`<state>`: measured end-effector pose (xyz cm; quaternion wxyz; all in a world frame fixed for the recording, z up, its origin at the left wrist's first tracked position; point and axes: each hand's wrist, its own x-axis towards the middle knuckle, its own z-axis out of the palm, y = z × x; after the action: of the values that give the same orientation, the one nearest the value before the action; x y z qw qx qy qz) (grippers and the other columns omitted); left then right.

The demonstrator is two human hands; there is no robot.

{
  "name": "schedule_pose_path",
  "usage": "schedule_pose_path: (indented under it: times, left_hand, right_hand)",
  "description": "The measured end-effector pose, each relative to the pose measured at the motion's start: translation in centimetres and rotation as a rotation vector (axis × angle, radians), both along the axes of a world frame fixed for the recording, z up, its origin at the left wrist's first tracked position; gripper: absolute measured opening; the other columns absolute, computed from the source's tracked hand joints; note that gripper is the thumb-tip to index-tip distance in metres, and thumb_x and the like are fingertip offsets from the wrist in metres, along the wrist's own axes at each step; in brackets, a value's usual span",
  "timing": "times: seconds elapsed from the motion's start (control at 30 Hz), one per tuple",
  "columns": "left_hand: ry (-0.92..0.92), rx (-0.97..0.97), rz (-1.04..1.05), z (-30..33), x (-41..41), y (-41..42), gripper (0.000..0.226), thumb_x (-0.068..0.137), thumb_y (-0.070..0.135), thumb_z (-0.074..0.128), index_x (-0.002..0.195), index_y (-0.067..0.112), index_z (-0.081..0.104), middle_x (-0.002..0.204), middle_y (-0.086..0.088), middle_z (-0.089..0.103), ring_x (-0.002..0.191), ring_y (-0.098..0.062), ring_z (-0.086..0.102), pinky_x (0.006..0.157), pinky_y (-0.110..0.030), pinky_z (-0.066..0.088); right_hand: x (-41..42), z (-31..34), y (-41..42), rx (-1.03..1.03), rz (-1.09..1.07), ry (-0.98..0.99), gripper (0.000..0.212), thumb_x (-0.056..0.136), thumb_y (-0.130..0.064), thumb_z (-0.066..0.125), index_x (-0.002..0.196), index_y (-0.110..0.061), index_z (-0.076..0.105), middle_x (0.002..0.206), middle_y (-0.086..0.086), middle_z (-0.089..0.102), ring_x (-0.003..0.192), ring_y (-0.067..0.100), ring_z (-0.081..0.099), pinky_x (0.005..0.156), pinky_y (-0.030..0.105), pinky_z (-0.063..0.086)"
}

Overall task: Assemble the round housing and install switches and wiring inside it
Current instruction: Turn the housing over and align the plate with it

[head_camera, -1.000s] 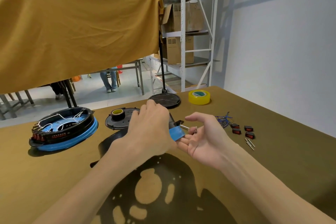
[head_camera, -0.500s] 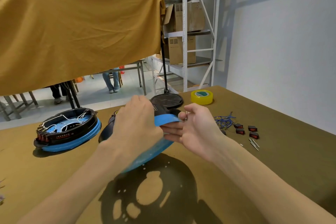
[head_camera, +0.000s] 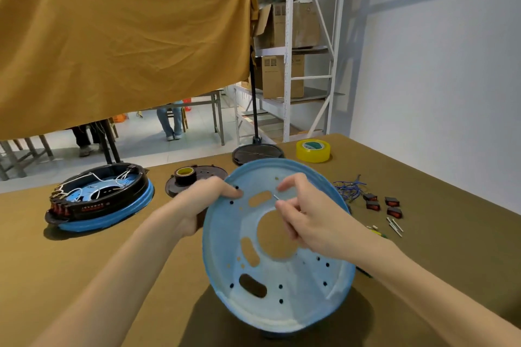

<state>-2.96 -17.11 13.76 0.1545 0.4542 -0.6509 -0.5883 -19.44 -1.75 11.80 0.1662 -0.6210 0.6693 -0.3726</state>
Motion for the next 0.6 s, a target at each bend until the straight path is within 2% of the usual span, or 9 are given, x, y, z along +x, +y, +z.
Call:
schedule_pose_path:
  times: [0.07, 0.2, 0.3, 0.4, 0.47, 0.53, 0.6]
  left_hand:
    - [0.001, 0.07, -0.007, -1.5, -0.2, 0.1, 0.023, 0.095, 0.02, 0.067, 0.113, 0.008, 0.073, 0.097, -0.014, 0.08, 0.077, -0.029, 0.078, 0.065, -0.036, 0.059]
    - [0.02, 0.173, -0.028, -3.9, -0.4, 0.1, 0.024, 0.092, 0.023, 0.069, 0.112, 0.01, 0.073, 0.096, -0.011, 0.08, 0.073, -0.025, 0.078, 0.062, -0.032, 0.06]
    - [0.029, 0.232, -0.01, -5.3, -0.6, 0.1, 0.022, 0.09, 0.022, 0.072, 0.108, 0.009, 0.072, 0.087, -0.01, 0.08, 0.065, -0.022, 0.077, 0.05, -0.029, 0.058]
    - [0.05, 0.268, -0.005, -6.4, -0.5, -0.3, 0.021, 0.089, 0.021, 0.073, 0.106, 0.009, 0.071, 0.084, -0.01, 0.08, 0.062, -0.022, 0.076, 0.048, -0.028, 0.057]
    - [0.053, 0.277, -0.012, -6.8, -0.4, -0.6, 0.022, 0.088, 0.02, 0.072, 0.107, 0.009, 0.071, 0.084, -0.01, 0.08, 0.063, -0.022, 0.076, 0.048, -0.028, 0.057]
    - [0.05, 0.296, -0.021, -7.1, -0.4, -0.9, 0.024, 0.088, 0.019, 0.072, 0.109, 0.008, 0.071, 0.087, -0.011, 0.08, 0.065, -0.023, 0.077, 0.05, -0.028, 0.057]
    - [0.045, 0.304, -0.026, -7.3, -0.4, -1.1, 0.024, 0.088, 0.019, 0.073, 0.11, 0.008, 0.072, 0.088, -0.011, 0.08, 0.065, -0.023, 0.076, 0.051, -0.028, 0.057]
  right_hand:
    - [-0.2, -0.6, -0.6, 0.012, -0.029, 0.058, 0.012, 0.109, -0.024, 0.046, 0.11, -0.013, 0.048, 0.065, 0.0, 0.062, 0.051, 0.004, 0.049, 0.054, 0.019, 0.04]
    - [0.0, -1.6, -2.7, -0.097, -0.086, 0.044, 0.013, 0.101, -0.023, 0.062, 0.095, -0.017, 0.071, 0.065, -0.006, 0.067, 0.056, 0.001, 0.059, 0.055, 0.016, 0.044]
    - [0.2, -2.7, -4.4, -0.098, -0.08, 0.091, 0.02, 0.103, -0.018, 0.057, 0.103, -0.019, 0.077, 0.072, -0.02, 0.061, 0.066, -0.01, 0.058, 0.057, 0.009, 0.04]
    - [0.5, -3.6, -5.7, -0.09, -0.034, 0.164, 0.024, 0.103, -0.014, 0.054, 0.111, -0.017, 0.077, 0.088, -0.018, 0.065, 0.078, -0.014, 0.057, 0.066, 0.005, 0.042]
    - [0.5, -4.0, -6.4, -0.095, -0.025, 0.135, 0.019, 0.101, -0.013, 0.058, 0.115, -0.019, 0.071, 0.092, -0.012, 0.069, 0.077, -0.005, 0.062, 0.068, 0.01, 0.049]
    - [0.4, -4.1, -7.0, -0.095, -0.028, 0.071, 0.012, 0.097, -0.013, 0.064, 0.108, -0.019, 0.066, 0.084, -0.004, 0.072, 0.072, 0.007, 0.068, 0.066, 0.022, 0.058]
    - [0.5, -4.2, -7.8, -0.088, -0.036, 0.068, 0.007, 0.095, -0.014, 0.068, 0.101, -0.017, 0.069, 0.082, -0.003, 0.072, 0.072, 0.01, 0.07, 0.068, 0.031, 0.062]
